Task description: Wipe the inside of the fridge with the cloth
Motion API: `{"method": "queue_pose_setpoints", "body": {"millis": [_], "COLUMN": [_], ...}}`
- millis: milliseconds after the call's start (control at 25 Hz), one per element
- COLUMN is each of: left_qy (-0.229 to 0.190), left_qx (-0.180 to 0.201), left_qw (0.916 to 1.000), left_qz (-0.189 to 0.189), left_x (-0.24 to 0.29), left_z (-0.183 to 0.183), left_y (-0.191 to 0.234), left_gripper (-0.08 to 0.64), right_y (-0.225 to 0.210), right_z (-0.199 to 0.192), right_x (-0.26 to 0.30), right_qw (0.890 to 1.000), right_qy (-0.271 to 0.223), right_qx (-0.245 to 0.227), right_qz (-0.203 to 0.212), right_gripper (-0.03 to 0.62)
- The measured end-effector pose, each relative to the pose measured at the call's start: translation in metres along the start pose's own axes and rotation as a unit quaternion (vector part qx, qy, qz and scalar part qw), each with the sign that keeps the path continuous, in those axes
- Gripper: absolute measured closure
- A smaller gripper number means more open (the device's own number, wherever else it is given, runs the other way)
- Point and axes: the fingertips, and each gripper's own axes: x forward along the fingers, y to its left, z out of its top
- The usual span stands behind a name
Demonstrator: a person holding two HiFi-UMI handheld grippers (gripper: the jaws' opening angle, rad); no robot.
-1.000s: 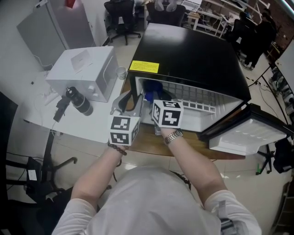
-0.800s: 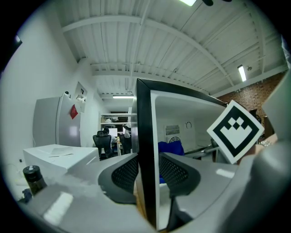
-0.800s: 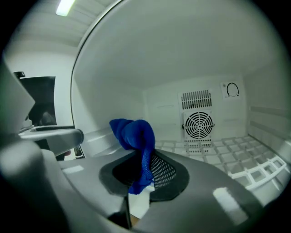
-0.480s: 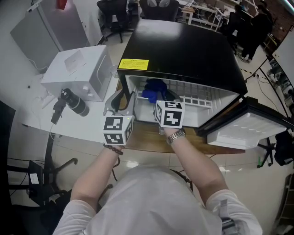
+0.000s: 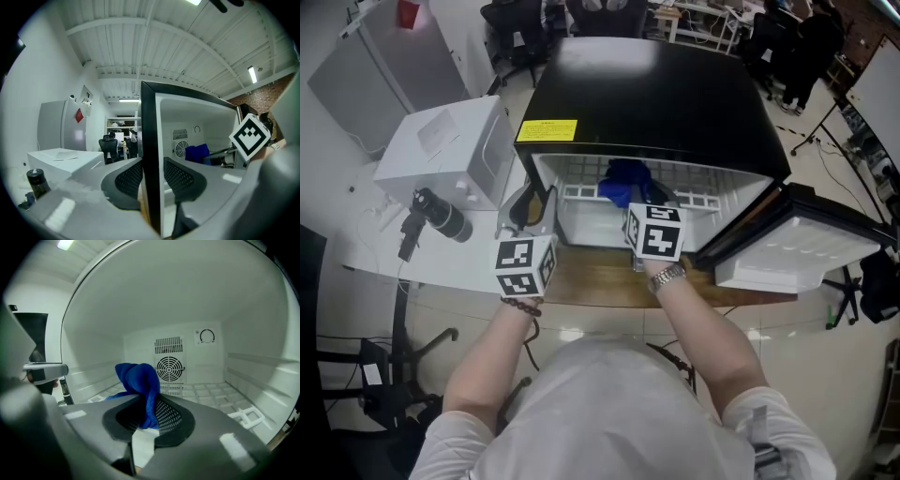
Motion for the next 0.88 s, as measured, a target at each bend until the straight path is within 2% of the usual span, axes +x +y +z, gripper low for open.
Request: {"method": "queue_pose_setpoints", "body": {"millis": [320,480,640,880], "left_qy": [0.000,0.000,0.000,-0.002], "left_qx": [-0.005,-0.008,-0.009,-0.015], "left_qw": [0.9999,0.9999,0.9998,0.9996], "left_qz": [0.010,0.015,0.019,0.025], "left_x": [0.002,0.001,0.002,-0.005], "left_z": [0.003,0.001,0.005,-0.001], "left_y": [-0.011,-0.001,-0.019,0.001], "left_gripper": [0.425,0.426,0.426,0.430], "right_y": [-0.045,-0.053,-0.084,-0.092], "right_z": [0.001,-0.002,-0.001,-0.003], "right_x": [-0.017,-0.019,-0.032,-0.035], "right_qw": [1.000,0.999,0.999,0.997], "right_qy": [-0.004,-0.002,-0.004,-0.003], "right_qx": [0.007,0.009,0.012,0.017], "right_qz": [-0.026,-0.039,-0.049,-0.073], "right_gripper": [0.537,0.537,0.537,0.537]}}
